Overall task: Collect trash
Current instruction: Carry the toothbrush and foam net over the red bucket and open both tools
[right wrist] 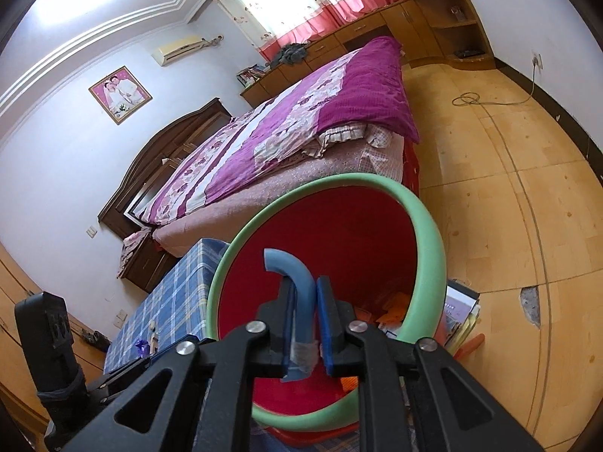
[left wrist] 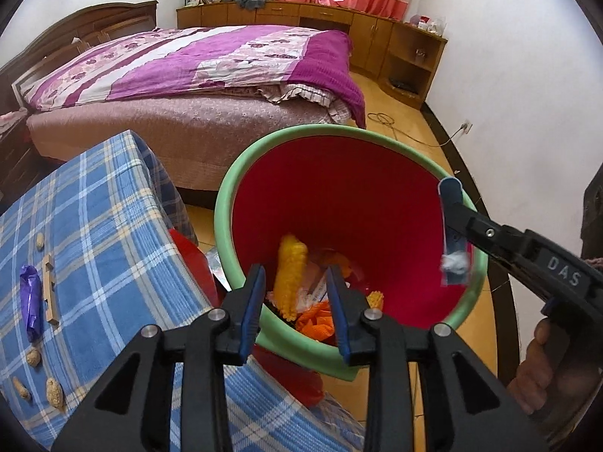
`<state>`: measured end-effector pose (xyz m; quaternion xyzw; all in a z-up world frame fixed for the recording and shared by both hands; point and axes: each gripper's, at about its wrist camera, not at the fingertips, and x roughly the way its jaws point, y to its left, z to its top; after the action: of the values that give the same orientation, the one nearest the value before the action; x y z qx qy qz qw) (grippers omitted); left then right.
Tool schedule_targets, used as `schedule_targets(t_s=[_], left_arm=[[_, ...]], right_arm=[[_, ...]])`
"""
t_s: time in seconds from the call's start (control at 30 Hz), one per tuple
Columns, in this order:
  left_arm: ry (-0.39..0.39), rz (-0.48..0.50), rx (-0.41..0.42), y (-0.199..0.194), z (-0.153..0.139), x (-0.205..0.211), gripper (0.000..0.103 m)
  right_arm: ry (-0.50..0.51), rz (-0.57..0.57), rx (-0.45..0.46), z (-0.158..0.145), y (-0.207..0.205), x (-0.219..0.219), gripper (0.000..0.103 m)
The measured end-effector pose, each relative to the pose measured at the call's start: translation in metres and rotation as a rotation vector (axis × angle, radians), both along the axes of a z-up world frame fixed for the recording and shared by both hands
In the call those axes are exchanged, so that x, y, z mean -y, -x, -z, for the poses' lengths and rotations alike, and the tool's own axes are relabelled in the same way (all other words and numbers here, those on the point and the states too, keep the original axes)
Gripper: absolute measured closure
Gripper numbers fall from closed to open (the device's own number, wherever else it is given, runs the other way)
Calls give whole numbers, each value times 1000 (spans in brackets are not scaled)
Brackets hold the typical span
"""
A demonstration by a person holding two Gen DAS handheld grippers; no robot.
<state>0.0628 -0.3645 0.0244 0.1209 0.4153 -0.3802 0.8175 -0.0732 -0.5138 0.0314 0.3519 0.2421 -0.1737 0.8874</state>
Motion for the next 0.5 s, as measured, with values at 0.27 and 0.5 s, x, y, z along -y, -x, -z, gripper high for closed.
schedule_targets(t_s=[0.27, 0.5], left_arm=[[24, -19, -11, -5, -3, -7, 69], [43, -40, -13, -8, -8, -25, 69]], right_arm=[[5, -7, 1, 0, -3, -2, 64], [-8, 9, -2, 0, -4, -8, 51]])
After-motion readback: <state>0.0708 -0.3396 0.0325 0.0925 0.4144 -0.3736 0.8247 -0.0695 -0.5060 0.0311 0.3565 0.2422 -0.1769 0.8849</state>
